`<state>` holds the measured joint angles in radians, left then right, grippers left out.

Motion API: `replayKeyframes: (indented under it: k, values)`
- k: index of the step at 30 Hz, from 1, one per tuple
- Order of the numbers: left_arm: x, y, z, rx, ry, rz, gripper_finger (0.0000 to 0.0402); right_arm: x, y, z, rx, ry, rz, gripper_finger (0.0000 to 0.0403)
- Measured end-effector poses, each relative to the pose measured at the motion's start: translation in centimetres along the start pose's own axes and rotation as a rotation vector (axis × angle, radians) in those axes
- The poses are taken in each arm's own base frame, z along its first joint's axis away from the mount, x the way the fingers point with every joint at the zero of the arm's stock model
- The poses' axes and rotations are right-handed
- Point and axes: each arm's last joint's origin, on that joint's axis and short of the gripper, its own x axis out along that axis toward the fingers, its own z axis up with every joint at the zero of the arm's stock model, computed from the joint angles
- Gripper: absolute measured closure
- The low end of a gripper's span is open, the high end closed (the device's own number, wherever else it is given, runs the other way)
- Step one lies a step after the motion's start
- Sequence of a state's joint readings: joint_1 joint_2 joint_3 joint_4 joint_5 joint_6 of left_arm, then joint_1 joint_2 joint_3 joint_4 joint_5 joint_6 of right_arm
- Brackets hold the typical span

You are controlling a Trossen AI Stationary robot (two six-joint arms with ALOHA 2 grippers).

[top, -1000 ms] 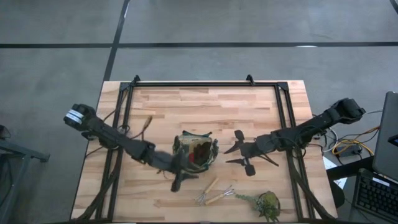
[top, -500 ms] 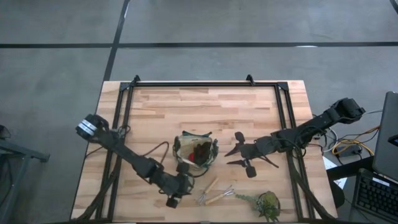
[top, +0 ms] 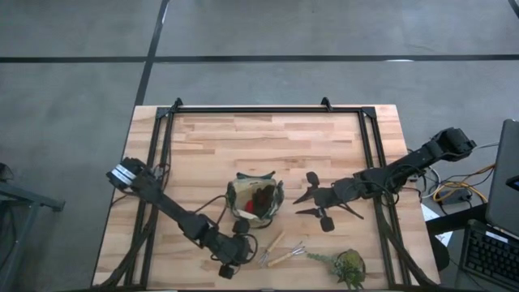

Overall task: Pick & Place Garden tools in Gardening bag
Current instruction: Put the brown hand rake into the gardening bag

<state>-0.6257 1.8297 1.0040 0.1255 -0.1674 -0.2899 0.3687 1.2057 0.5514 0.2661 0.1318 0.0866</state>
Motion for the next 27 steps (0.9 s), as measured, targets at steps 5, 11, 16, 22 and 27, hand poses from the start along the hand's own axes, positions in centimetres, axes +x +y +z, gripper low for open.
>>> replayKeyframes:
  k: [5, 11, 16, 22, 27]
  values:
    - [-0.5, -0.4, 0.7, -0.006, -0.028, -0.026, 0.0266, 0.0, 0.0, 0.0, 0.007, 0.0, 0.001, 0.0274]
    - [-1.7, -1.5, 1.0, 0.034, -0.066, 0.012, 0.0266, 0.0, 0.0, 0.0, -0.006, -0.005, 0.001, 0.0273]
    - [-3.1, -3.0, 1.7, 0.059, -0.114, -0.001, 0.0266, 0.0, 0.0, 0.1, -0.003, -0.006, 0.001, 0.0271]
    - [-4.1, -5.5, 1.8, 0.191, -0.175, 0.105, 0.0266, 0.0, 0.0, 0.1, -0.002, -0.009, 0.001, 0.0279]
    - [-2.7, -5.0, 0.5, 0.176, -0.144, 0.196, 0.0266, 0.0, 0.0, 0.1, -0.002, -0.011, 0.001, 0.0282]
